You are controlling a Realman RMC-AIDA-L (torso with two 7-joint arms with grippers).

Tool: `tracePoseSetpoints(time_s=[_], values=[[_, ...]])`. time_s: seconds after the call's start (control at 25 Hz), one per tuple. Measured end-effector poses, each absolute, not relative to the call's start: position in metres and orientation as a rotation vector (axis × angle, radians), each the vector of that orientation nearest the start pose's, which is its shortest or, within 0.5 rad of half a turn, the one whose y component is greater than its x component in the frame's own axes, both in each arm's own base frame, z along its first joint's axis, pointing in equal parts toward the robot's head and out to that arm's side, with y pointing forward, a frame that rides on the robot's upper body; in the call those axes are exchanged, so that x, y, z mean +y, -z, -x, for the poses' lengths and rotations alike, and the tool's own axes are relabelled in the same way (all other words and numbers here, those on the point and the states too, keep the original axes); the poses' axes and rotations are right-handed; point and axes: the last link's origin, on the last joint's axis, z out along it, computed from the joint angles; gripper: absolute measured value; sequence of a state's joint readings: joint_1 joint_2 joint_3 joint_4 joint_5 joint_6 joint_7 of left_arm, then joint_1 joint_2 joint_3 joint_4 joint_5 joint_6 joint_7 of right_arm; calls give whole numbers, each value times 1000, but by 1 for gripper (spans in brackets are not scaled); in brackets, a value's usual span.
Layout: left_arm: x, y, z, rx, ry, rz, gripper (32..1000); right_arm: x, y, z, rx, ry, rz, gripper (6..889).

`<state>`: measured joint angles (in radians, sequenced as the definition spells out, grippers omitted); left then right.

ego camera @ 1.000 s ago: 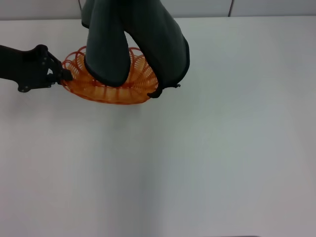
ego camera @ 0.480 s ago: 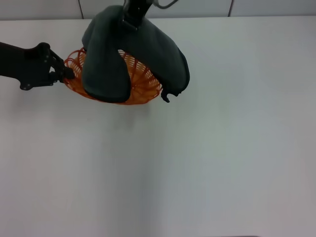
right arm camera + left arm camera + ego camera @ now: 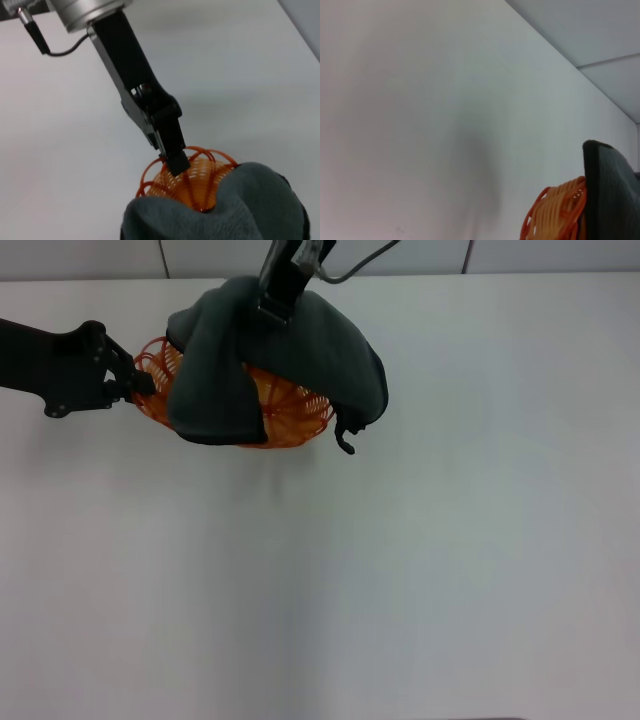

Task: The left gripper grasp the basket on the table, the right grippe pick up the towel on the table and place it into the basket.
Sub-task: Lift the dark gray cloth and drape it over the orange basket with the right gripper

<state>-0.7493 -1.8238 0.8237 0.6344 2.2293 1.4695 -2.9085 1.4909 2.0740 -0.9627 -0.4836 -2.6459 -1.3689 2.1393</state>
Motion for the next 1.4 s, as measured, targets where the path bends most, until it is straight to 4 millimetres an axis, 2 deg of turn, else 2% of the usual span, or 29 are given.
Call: tracePoseSetpoints(time_s=[0.52, 0.76, 1.4], values=[[405, -79, 256, 2498, -381, -2203, 111, 437, 67, 2, 276, 454, 2932, 120], [406, -79, 256, 2499, -382, -2203, 111, 437, 66, 2, 265, 458, 2935, 340], [405, -79, 258, 2507, -386, -2202, 111, 437, 65, 5, 255, 473, 2927, 789]])
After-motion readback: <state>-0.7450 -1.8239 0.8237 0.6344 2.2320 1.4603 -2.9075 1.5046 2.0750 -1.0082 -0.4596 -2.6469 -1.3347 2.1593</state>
